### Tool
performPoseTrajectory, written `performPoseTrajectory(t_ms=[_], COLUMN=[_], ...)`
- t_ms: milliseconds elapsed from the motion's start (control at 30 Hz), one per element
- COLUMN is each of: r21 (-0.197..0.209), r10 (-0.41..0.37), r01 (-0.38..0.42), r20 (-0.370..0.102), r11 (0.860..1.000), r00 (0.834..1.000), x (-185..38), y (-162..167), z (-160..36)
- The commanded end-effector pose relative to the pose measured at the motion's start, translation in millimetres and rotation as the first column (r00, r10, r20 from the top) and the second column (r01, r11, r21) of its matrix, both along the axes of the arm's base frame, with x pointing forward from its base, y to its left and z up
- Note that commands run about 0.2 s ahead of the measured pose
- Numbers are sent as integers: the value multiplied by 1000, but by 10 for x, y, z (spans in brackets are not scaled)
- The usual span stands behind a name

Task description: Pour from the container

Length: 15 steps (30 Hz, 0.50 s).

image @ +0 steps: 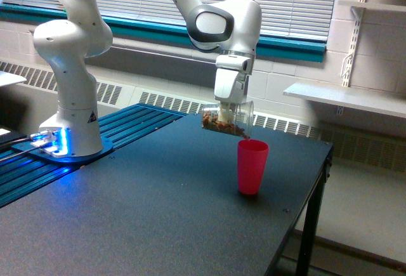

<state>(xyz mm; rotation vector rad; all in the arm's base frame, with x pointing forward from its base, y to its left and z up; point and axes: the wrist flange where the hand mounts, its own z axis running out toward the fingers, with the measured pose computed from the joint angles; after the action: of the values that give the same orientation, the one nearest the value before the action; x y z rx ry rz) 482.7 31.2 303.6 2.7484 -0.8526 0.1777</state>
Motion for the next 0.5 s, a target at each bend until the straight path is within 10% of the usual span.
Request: performPoseTrajectory(t_ms=[33, 500], r21=[-4, -6], r10=[7, 20], r01=[-7, -21], r20=[-30, -56], r11=[1000, 1000], r00=[1000, 998], x=[-25, -9], y=[104, 180], z=[-76, -123])
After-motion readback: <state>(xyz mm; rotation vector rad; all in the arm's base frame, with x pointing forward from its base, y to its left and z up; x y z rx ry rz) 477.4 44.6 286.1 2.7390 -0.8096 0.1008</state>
